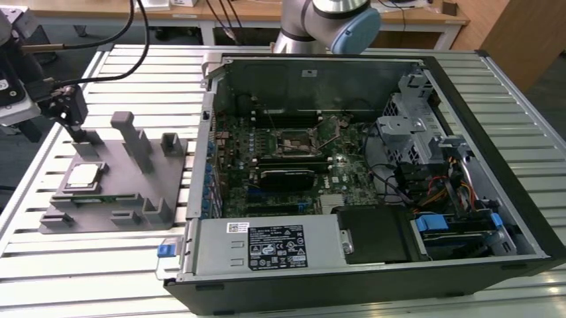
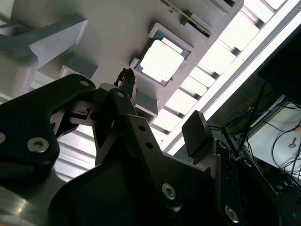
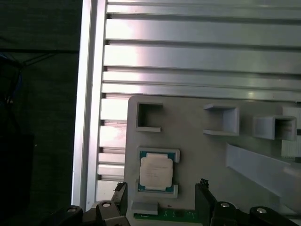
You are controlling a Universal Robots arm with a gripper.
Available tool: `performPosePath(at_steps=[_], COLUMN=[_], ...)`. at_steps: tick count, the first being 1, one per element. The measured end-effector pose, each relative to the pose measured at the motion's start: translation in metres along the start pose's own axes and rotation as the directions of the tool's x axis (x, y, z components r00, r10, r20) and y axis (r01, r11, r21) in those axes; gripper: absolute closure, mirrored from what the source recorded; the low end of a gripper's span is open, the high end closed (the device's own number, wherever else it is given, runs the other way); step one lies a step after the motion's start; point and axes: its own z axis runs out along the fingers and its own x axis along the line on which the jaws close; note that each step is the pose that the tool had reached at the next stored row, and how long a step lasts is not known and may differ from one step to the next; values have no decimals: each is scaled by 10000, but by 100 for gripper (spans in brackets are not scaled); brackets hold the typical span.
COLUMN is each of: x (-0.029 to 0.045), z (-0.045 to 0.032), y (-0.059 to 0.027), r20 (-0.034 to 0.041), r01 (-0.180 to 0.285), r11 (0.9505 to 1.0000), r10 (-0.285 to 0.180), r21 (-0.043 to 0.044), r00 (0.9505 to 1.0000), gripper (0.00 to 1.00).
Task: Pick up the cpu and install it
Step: 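Pick up the cpu and move it towards the insertion slot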
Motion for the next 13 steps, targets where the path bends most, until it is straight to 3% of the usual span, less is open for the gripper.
performPosePath(at_steps=[13], x=[1], z=[81], y=[-3], r20=[36], r01=[8], r11=[10000], r10=[-8], r21=[-4], r00=[10000], gripper=[33])
